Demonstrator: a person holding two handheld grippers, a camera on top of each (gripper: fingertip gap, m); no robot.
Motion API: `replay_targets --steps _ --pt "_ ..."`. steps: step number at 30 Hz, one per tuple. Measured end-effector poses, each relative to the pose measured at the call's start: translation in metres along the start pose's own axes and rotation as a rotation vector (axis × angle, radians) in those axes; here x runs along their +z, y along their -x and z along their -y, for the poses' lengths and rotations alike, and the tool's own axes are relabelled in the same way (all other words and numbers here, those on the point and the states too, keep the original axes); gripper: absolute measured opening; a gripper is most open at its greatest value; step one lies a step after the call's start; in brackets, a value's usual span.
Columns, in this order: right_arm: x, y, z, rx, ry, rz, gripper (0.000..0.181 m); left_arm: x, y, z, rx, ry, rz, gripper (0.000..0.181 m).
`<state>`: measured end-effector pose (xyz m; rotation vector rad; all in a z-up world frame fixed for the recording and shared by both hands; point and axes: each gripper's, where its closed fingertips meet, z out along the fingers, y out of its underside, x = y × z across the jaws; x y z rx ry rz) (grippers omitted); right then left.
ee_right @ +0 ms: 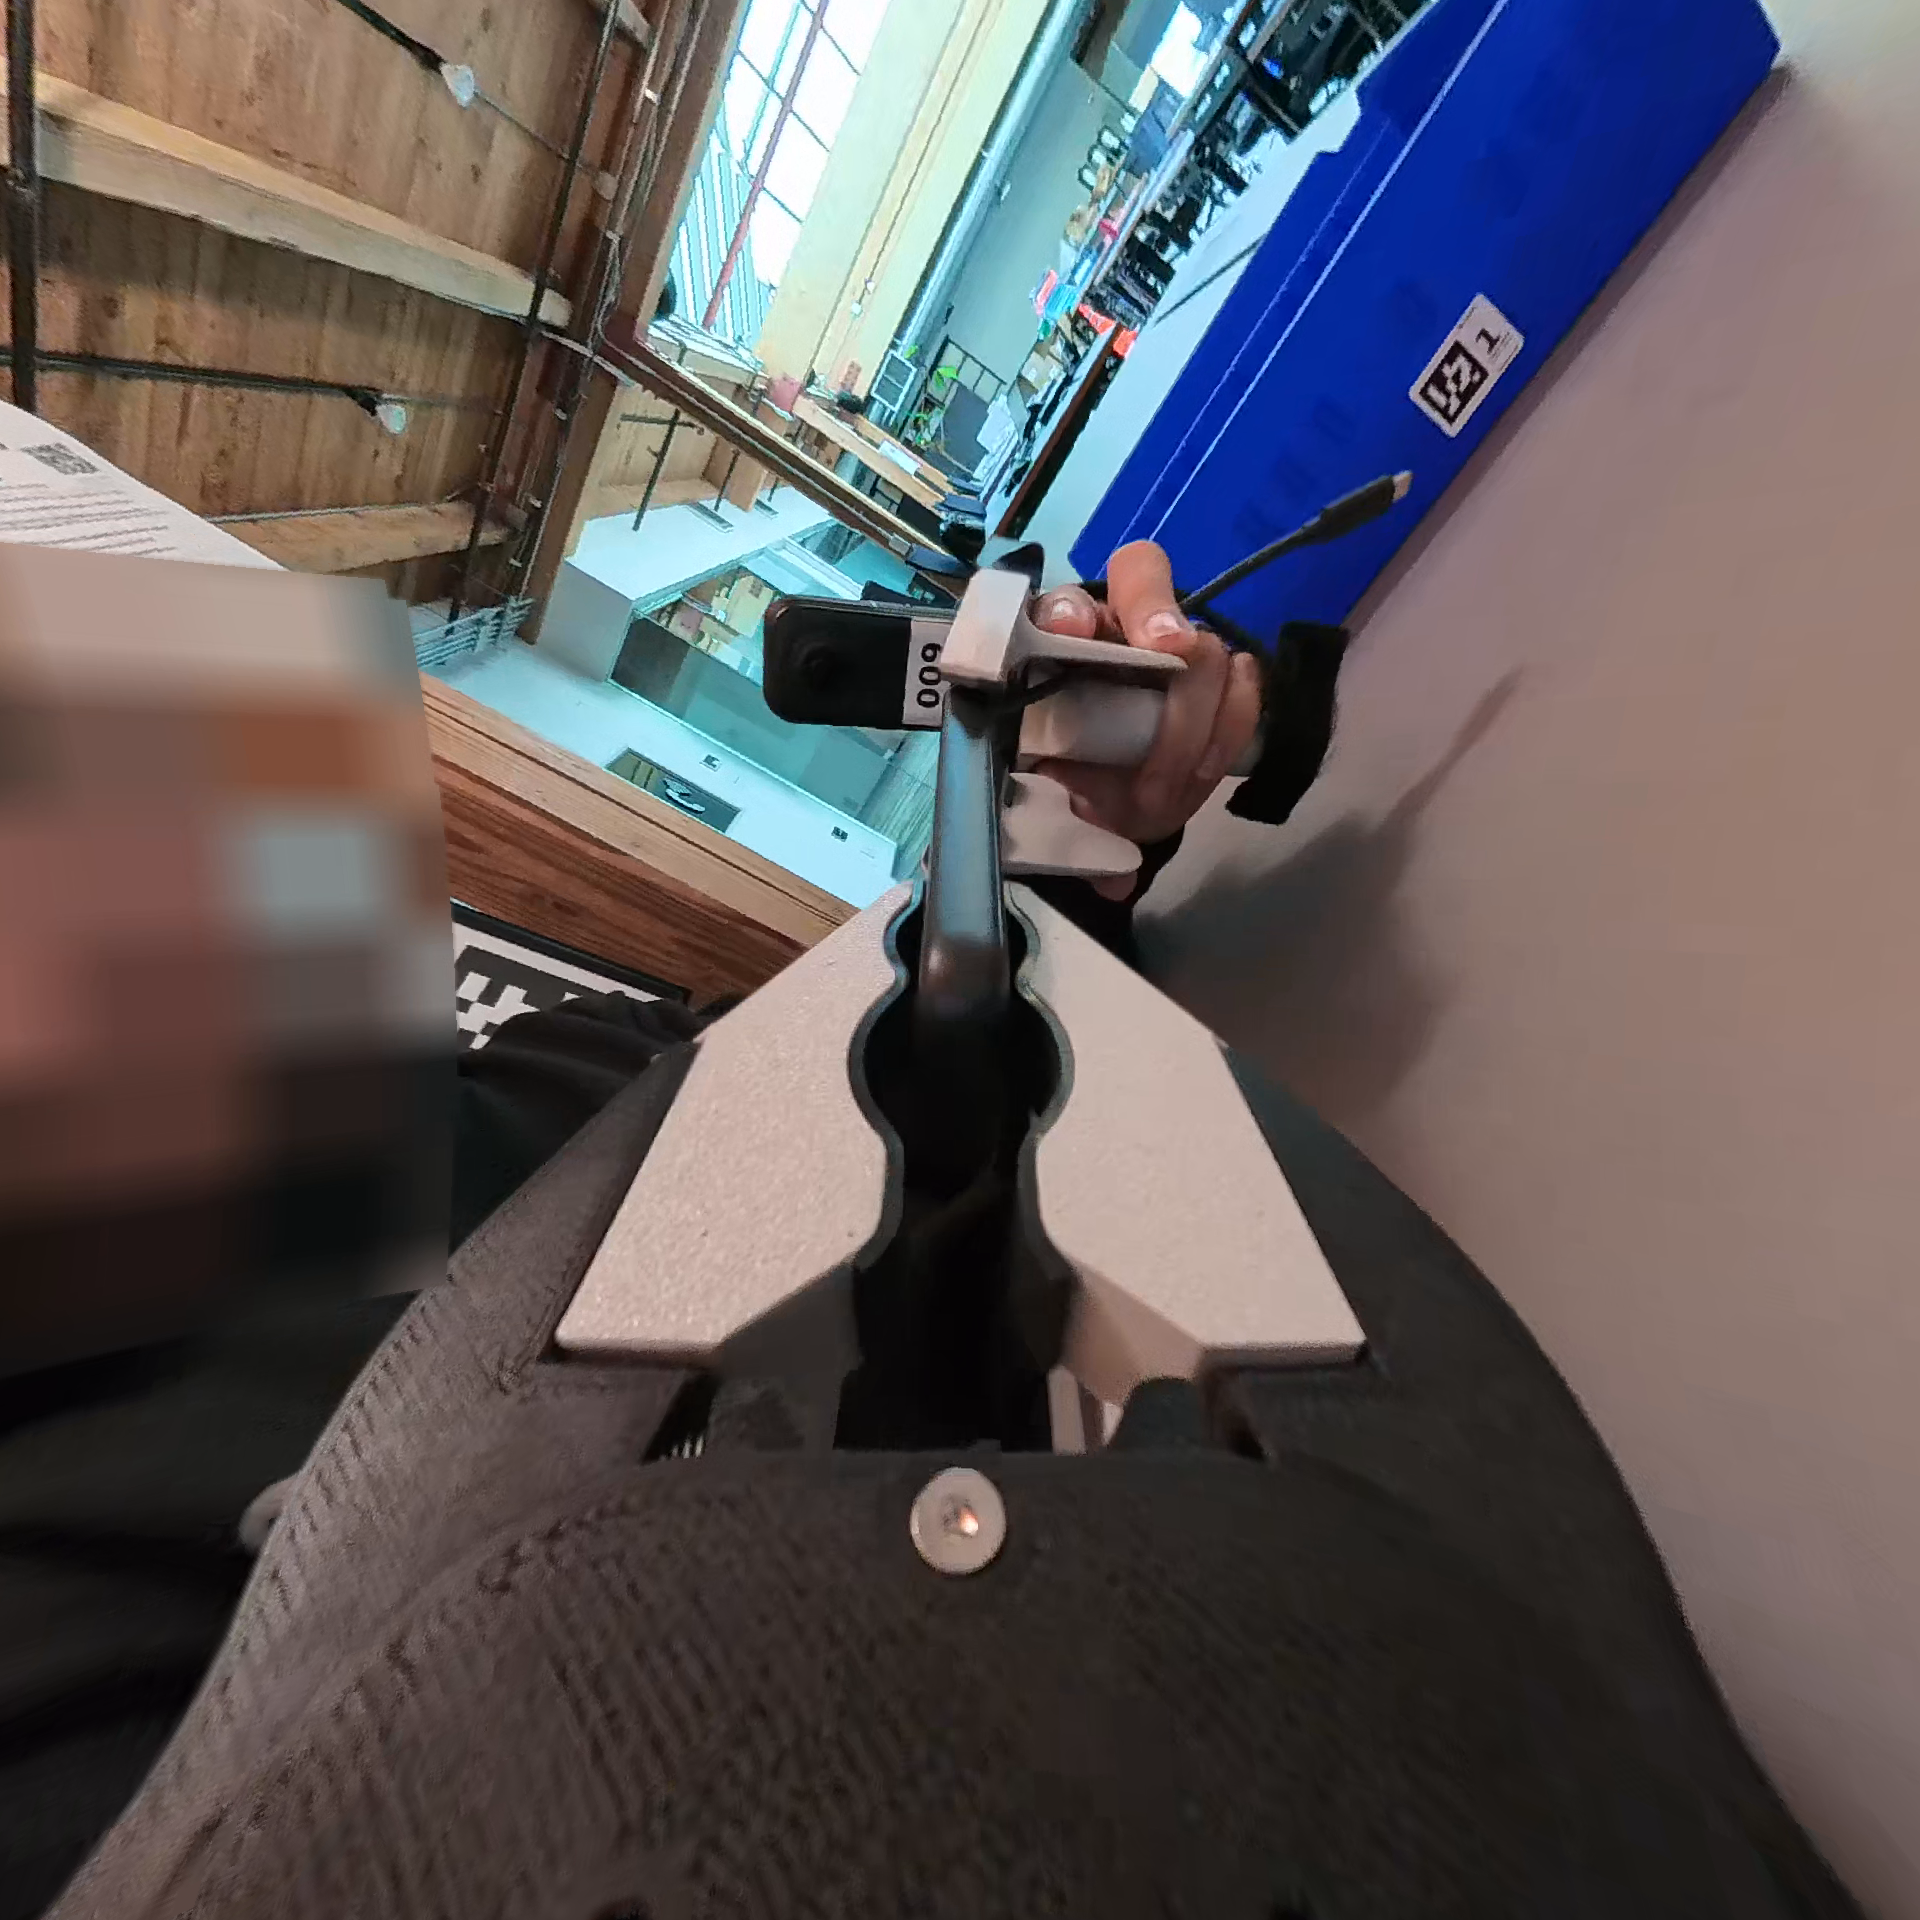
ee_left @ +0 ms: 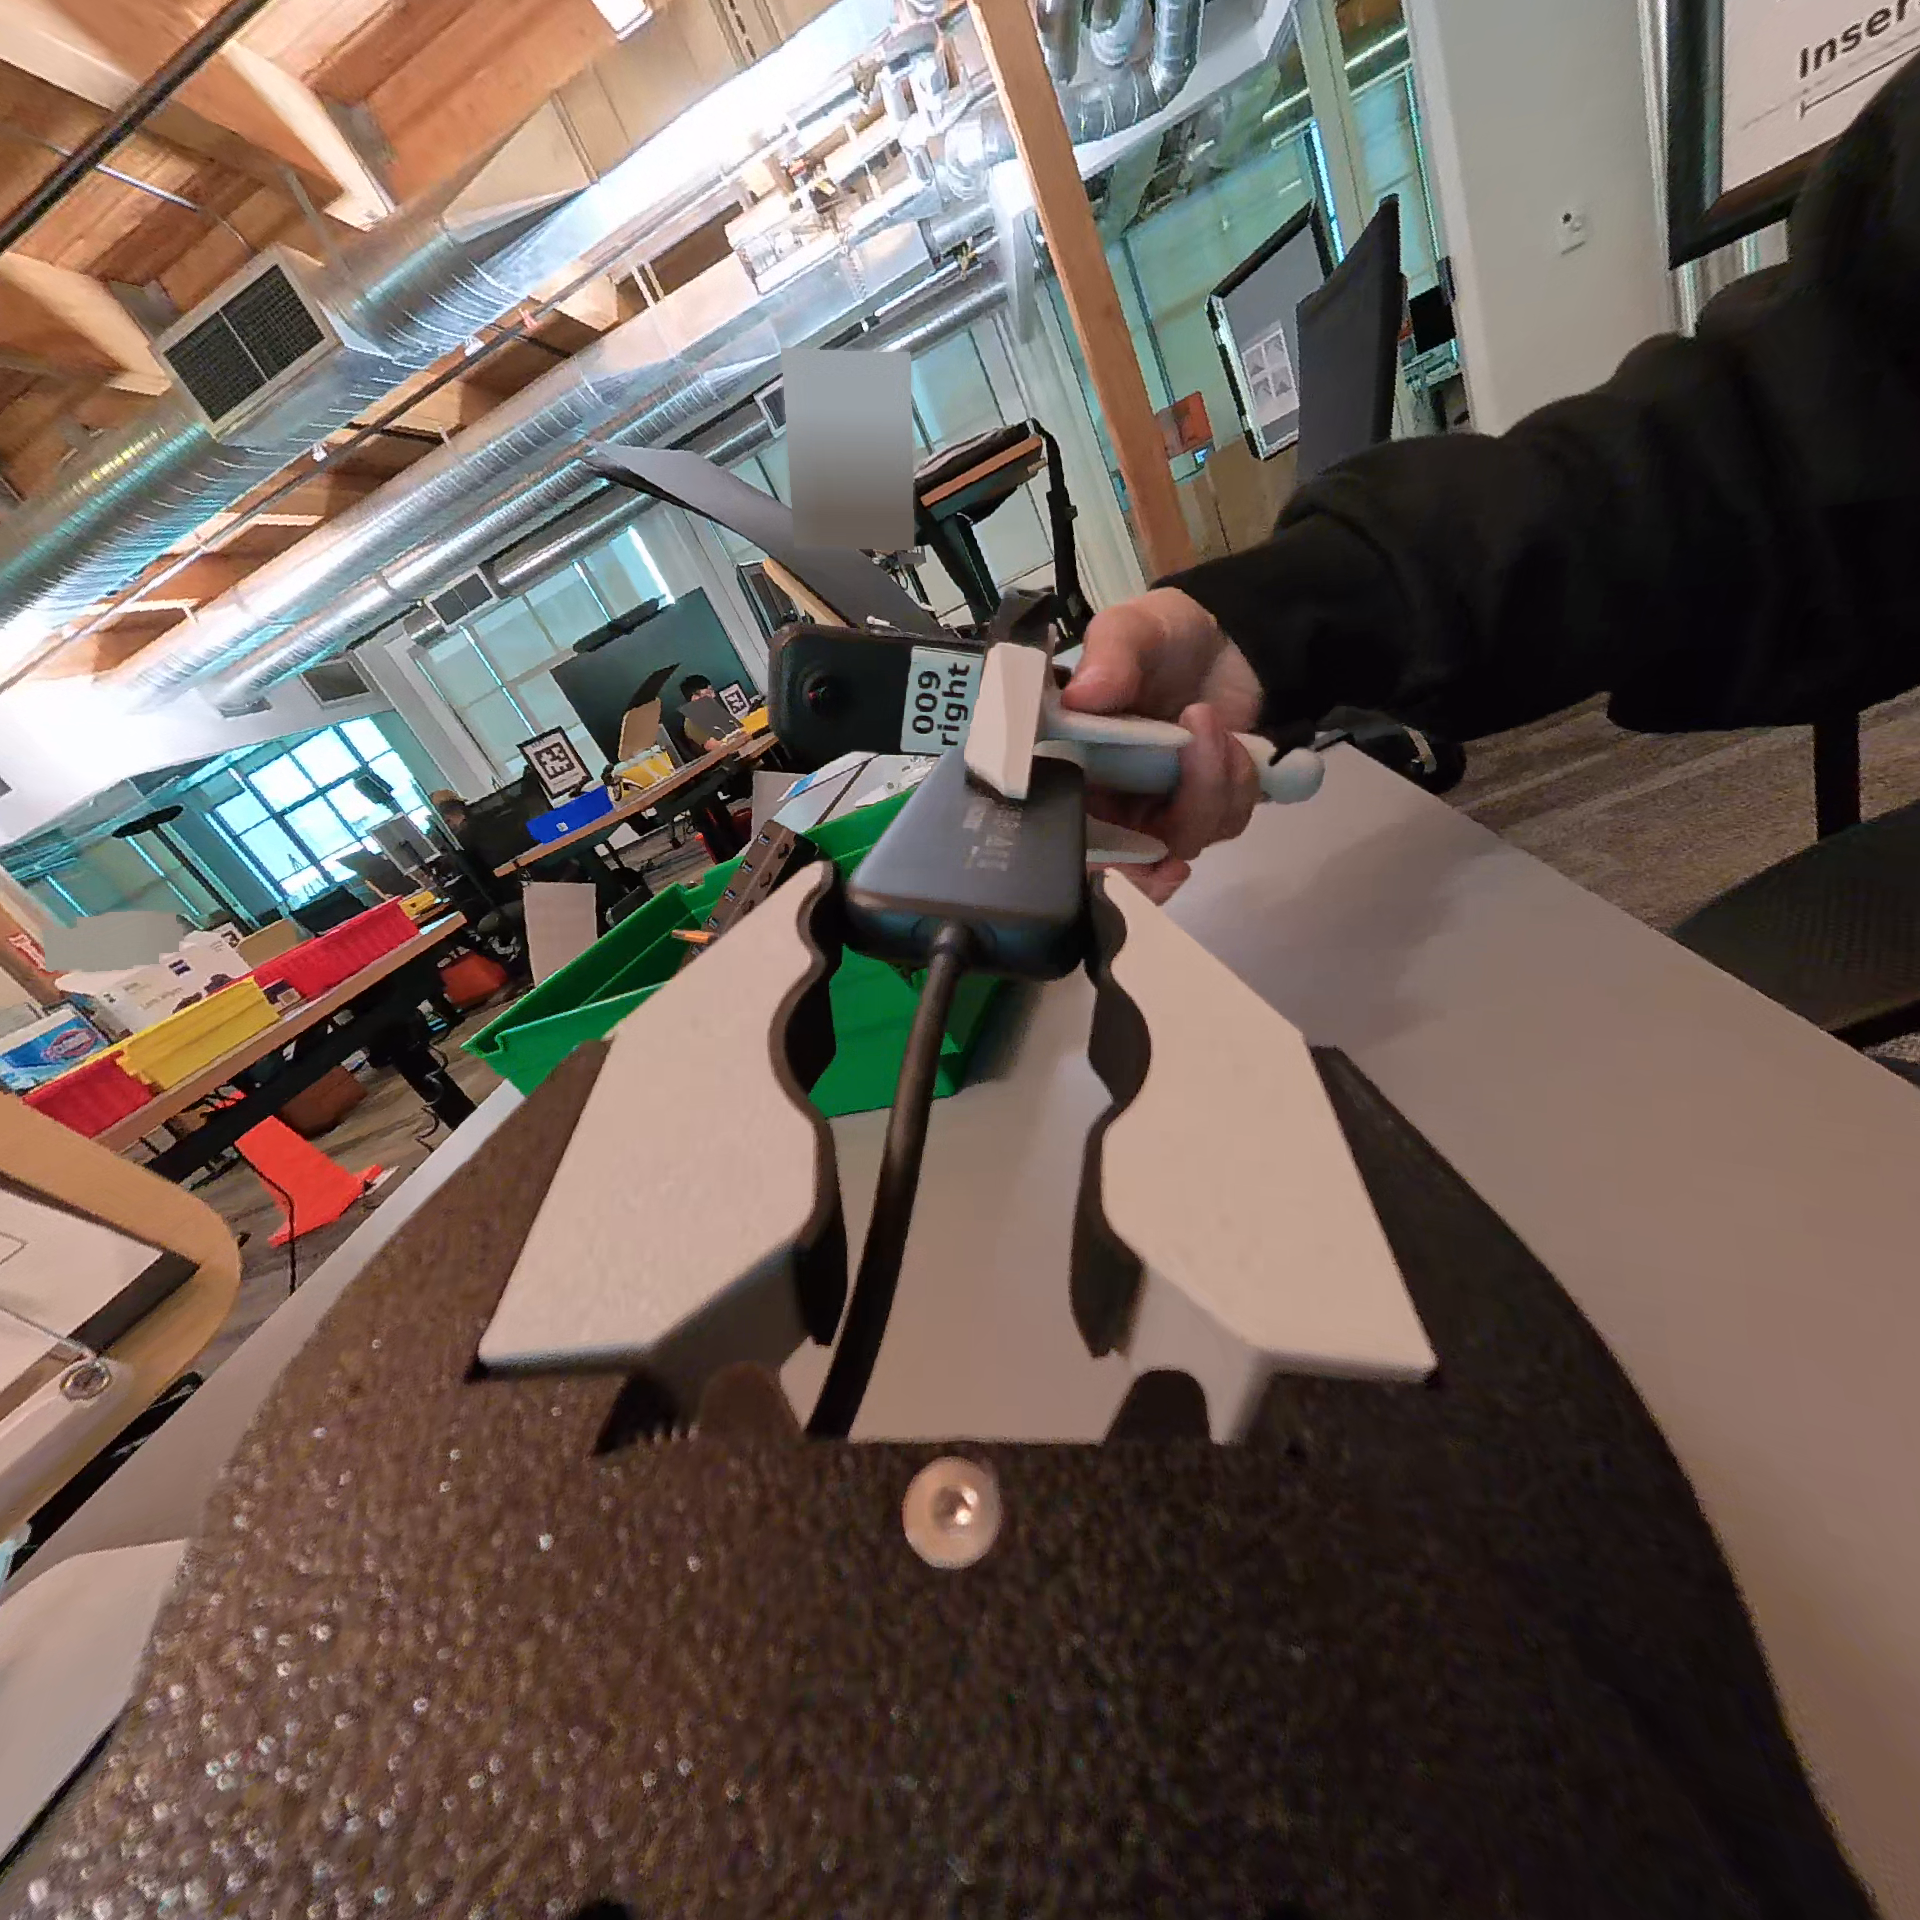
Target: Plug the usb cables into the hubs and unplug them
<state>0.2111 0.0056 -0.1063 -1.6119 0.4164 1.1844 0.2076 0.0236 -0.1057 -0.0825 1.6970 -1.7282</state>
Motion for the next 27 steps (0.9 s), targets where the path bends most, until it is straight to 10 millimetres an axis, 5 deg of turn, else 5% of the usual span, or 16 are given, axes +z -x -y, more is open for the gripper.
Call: replay_targets --steps 4,7,9,12,18,22,27 --pt "0.002 -0.005 0.005 -0.086 -0.026 -0.029 0.01 -0.004 0.008 0.006 -0.098 -0.063 0.037 0.057" --pt "-0.007 -0.013 0.018 -0.182 -0.041 -0.165 0.01 -0.024 0.031 0.038 -0.227 -0.301 0.128 0.095" --pt "-0.019 -0.012 0.032 -0.257 -0.064 -0.255 0.01 -0.044 0.049 0.054 -0.276 -0.432 0.196 0.098" --pt "-0.042 0.011 0.06 -0.398 -0.105 -0.348 0.01 -0.056 0.071 0.041 -0.214 -0.341 0.356 0.096" --pt "-0.121 0.043 0.129 -0.719 -0.029 -0.835 0.01 -0.035 0.069 0.004 -0.135 -0.11 0.411 0.089" --pt "-0.197 0.036 0.167 -0.879 0.173 -1.214 0.011 -0.028 0.062 -0.002 -0.134 -0.068 0.37 0.085" --pt "-0.253 0.006 0.177 -0.732 0.228 -1.236 0.01 -0.03 0.065 -0.003 -0.167 -0.076 0.376 0.082"
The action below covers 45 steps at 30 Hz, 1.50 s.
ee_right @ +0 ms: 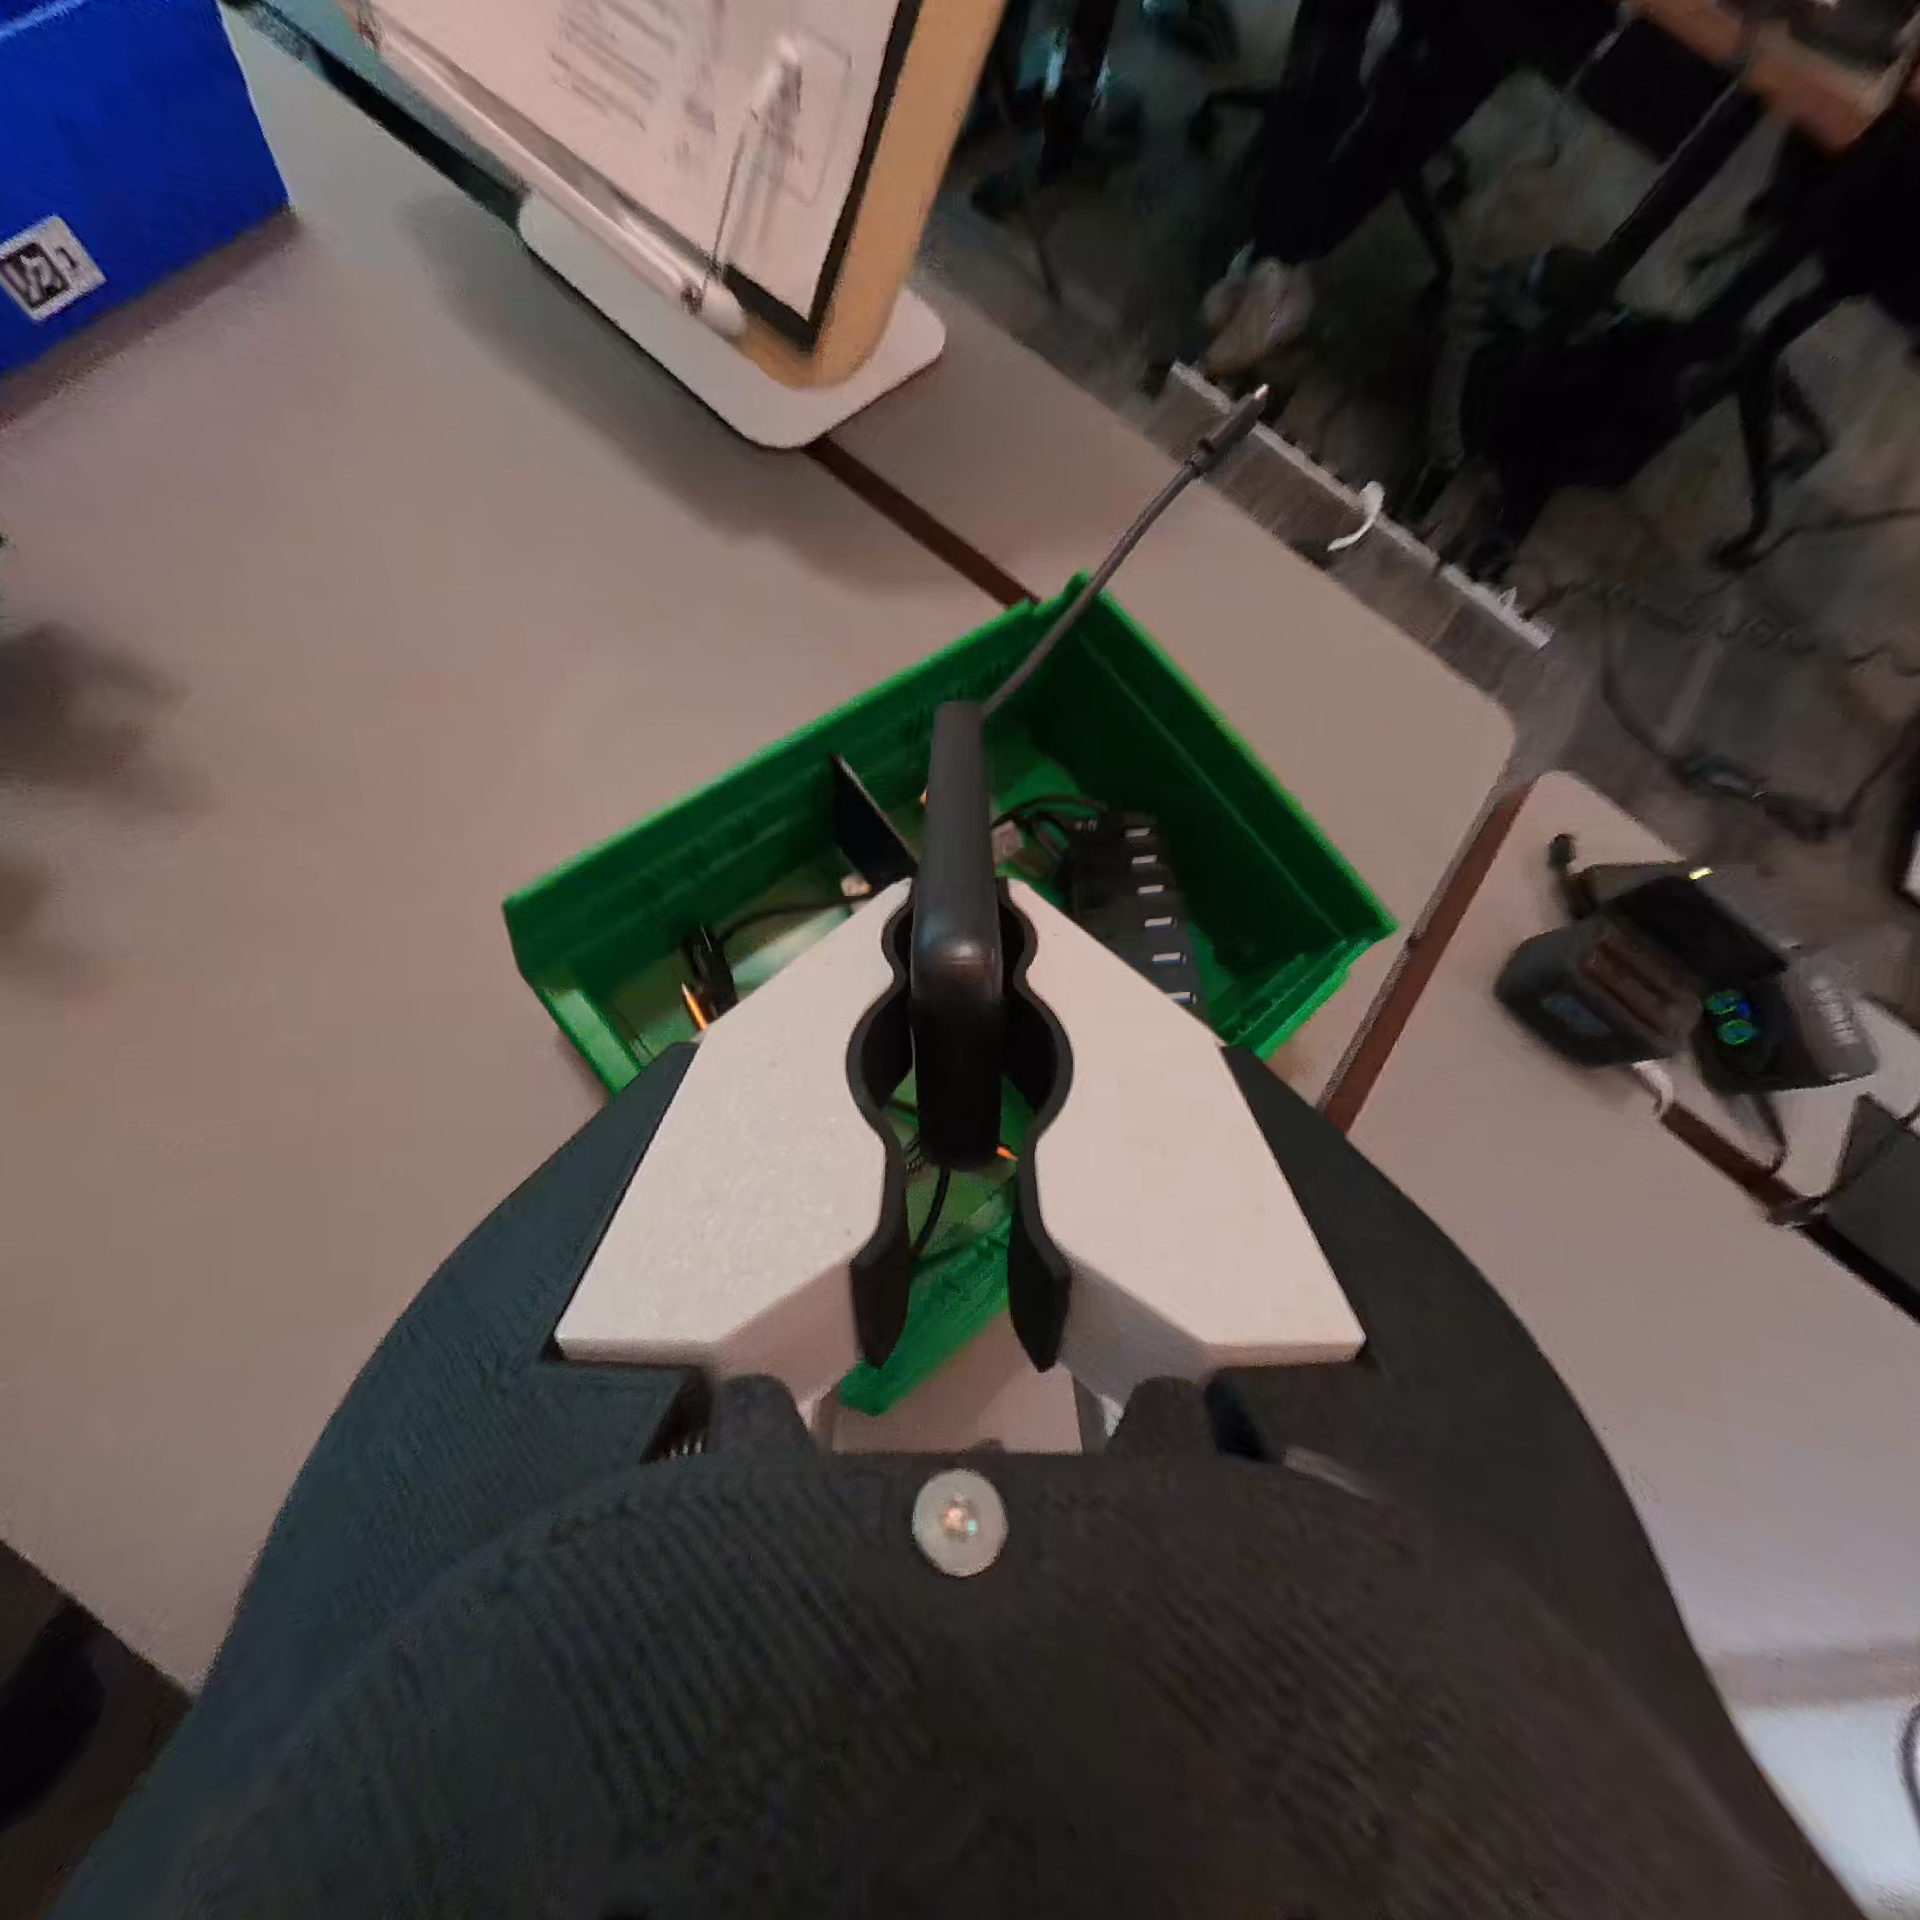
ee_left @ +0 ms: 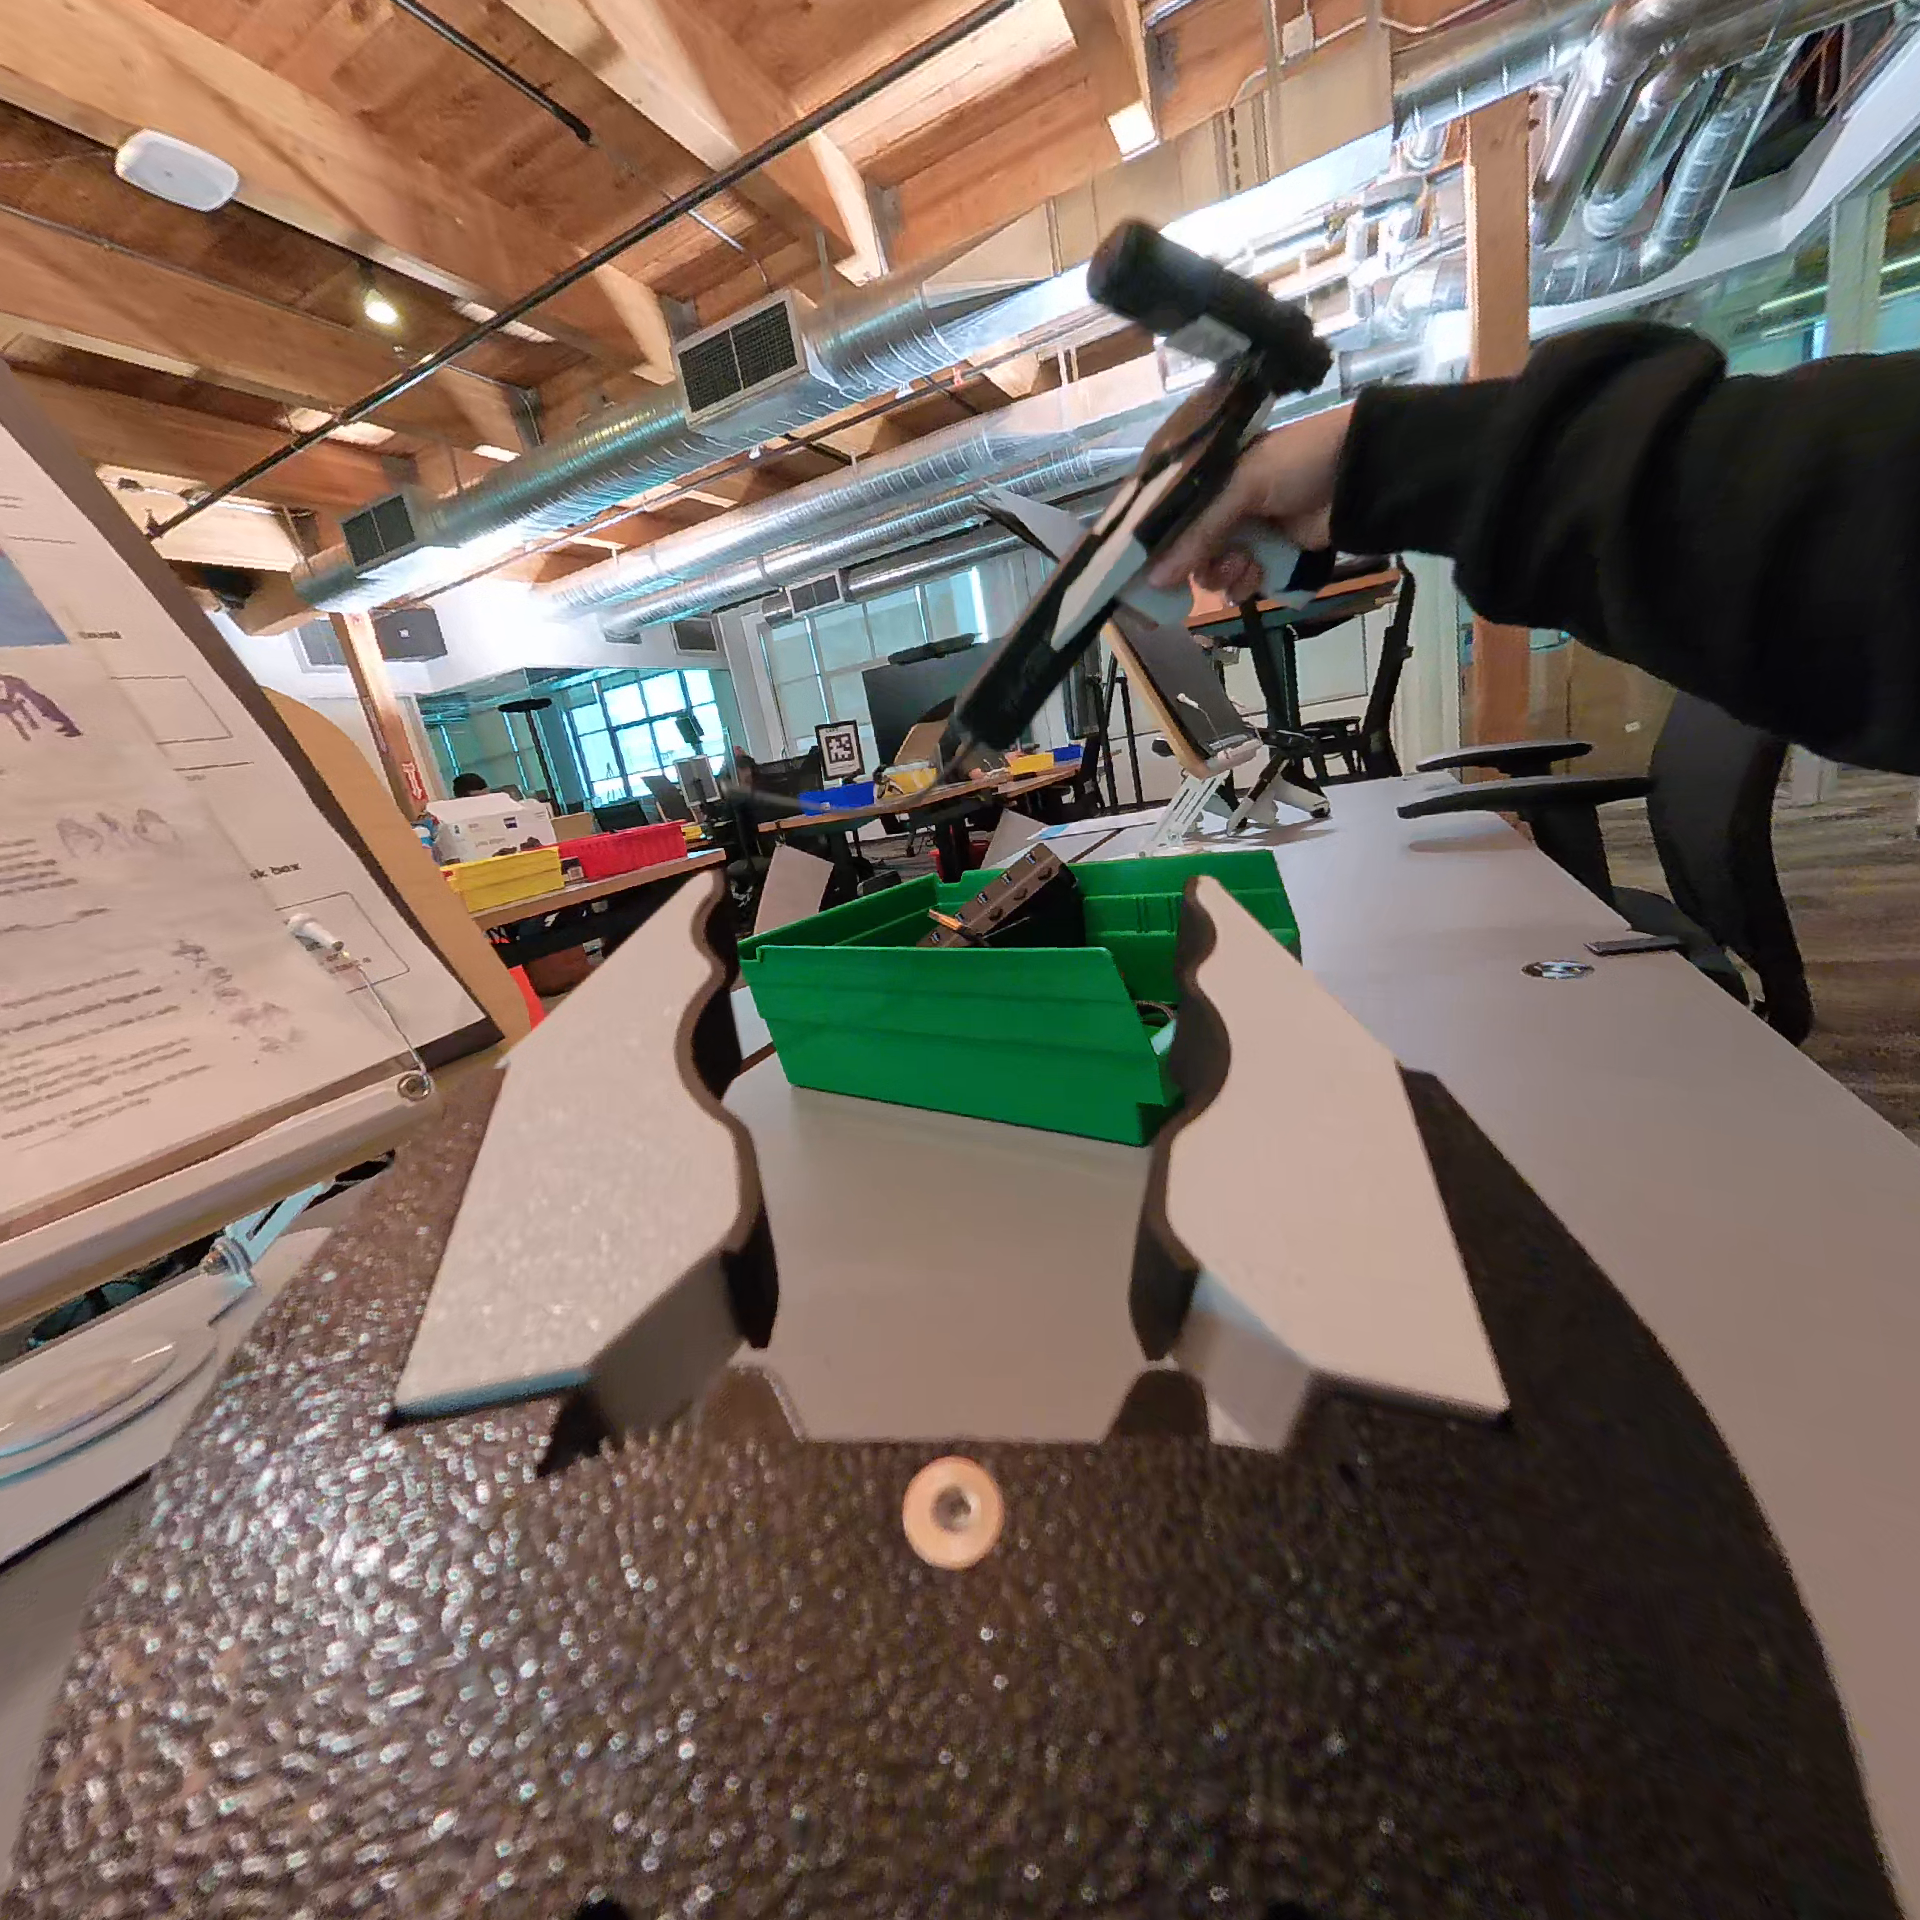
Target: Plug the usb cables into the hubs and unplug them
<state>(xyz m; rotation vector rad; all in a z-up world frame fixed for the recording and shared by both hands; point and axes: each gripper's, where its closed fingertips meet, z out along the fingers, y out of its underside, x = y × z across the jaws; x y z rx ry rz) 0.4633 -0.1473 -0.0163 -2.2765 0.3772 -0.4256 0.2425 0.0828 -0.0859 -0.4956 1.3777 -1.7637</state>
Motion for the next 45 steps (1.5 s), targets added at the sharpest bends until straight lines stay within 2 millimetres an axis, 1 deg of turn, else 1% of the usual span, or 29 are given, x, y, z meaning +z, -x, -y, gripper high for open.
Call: replay_targets --steps 3,6,8,10,13,15,18,19,20,21,22,23,24,26,27,29,30,31,33,35,36,38,39,40,41,42,43,44,45 --pt "0.018 -0.014 -0.025 0.022 0.065 0.05 0.01 0.0 0.0 -0.002 -0.008 0.001 -0.001 0.08" --pt "0.034 -0.029 -0.044 0.04 0.131 0.051 0.01 0.001 -0.002 -0.005 -0.008 0.013 -0.006 0.079" --pt "0.045 -0.041 -0.052 0.11 0.152 0.045 0.01 0.002 -0.003 -0.006 -0.008 0.016 -0.01 0.078" --pt "0.057 -0.045 -0.057 0.179 0.165 0.075 0.01 0.002 -0.004 -0.006 -0.01 0.014 -0.009 0.077" --pt "0.078 -0.046 -0.075 0.267 0.242 0.111 0.011 0.002 -0.005 -0.006 -0.018 0.019 -0.013 0.077" --pt "0.093 -0.044 -0.082 0.345 0.268 0.145 0.011 0.001 -0.005 -0.008 -0.03 0.017 -0.016 0.077" --pt "0.115 -0.021 -0.069 0.391 0.203 0.287 0.011 0.003 -0.009 -0.012 -0.059 0.028 -0.039 0.076" --pt "0.123 -0.016 -0.068 0.397 0.204 0.306 0.01 0.003 -0.009 -0.013 -0.063 0.033 -0.044 0.076" --pt "0.133 -0.016 -0.071 0.395 0.233 0.283 0.015 0.003 -0.01 -0.014 -0.063 0.044 -0.05 0.076" --pt "0.142 -0.023 -0.081 0.38 0.29 0.204 0.02 0.003 -0.012 -0.018 -0.062 0.057 -0.057 0.076" --pt "0.148 -0.038 -0.093 0.349 0.359 0.084 0.025 0.003 -0.013 -0.02 -0.062 0.071 -0.061 0.077" --pt "0.15 -0.052 -0.101 0.304 0.406 -0.019 0.029 0.002 -0.013 -0.024 -0.061 0.078 -0.065 0.077" --pt "0.151 -0.058 -0.101 0.26 0.414 -0.069 0.038 0.002 -0.014 -0.027 -0.06 0.08 -0.069 0.076" --pt "0.147 -0.073 -0.091 0.215 0.369 -0.18 0.07 0.002 -0.015 -0.028 -0.061 0.085 -0.073 0.076" --pt "0.141 -0.079 -0.082 0.192 0.332 -0.227 0.071 0.002 -0.015 -0.028 -0.067 0.087 -0.074 0.075" --pt "0.12 -0.087 -0.065 0.167 0.23 -0.32 0.075 0.004 -0.017 -0.028 -0.079 0.09 -0.075 0.073" --pt "0.107 -0.085 -0.059 0.168 0.178 -0.346 0.075 0.006 -0.017 -0.03 -0.085 0.099 -0.071 0.073" --pt "0.095 -0.077 -0.054 0.175 0.12 -0.356 0.075 0.008 -0.018 -0.032 -0.091 0.119 -0.061 0.072" --pt "0.072 -0.049 -0.056 0.199 0.022 -0.347 0.076 0.015 -0.017 -0.043 -0.087 0.185 -0.025 0.07" --pt "0.049 -0.021 -0.074 0.19 -0.035 -0.382 0.078 0.02 -0.017 -0.056 -0.064 0.28 0.029 0.066" --pt "0.036 -0.013 -0.089 0.185 -0.052 -0.45 0.078 0.023 -0.016 -0.064 -0.045 0.341 0.065 0.063" --pt "0.014 -0.006 -0.128 0.208 -0.059 -0.596 0.076 0.029 -0.021 -0.079 -0.004 0.437 0.1 0.061" --pt "0.007 -0.003 -0.151 0.257 -0.046 -0.638 0.077 0.035 -0.024 -0.085 -0.001 0.458 0.111 0.061" --pt "0.005 -0.001 -0.172 0.322 -0.047 -0.661 0.08 0.042 -0.026 -0.09 -0.022 0.468 0.132 0.061" --pt "0.007 -0.001 -0.187 0.393 -0.08 -0.666 0.083 0.05 -0.031 -0.095 -0.062 0.474 0.149 0.061" --pt "0.013 0.0 -0.196 0.46 -0.135 -0.639 0.083 0.06 -0.036 -0.101 -0.111 0.487 0.165 0.061" --pt "0.023 0.003 -0.196 0.496 -0.186 -0.564 0.084 0.072 -0.042 -0.105 -0.154 0.498 0.165 0.062" --pt "0.032 0.008 -0.196 0.526 -0.2 -0.48 0.084 0.084 -0.05 -0.107 -0.184 0.502 0.159 0.064" --pt "0.035 0.005 -0.202 0.578 -0.196 -0.48 0.08 0.097 -0.057 -0.109 -0.2 0.507 0.159 0.064"
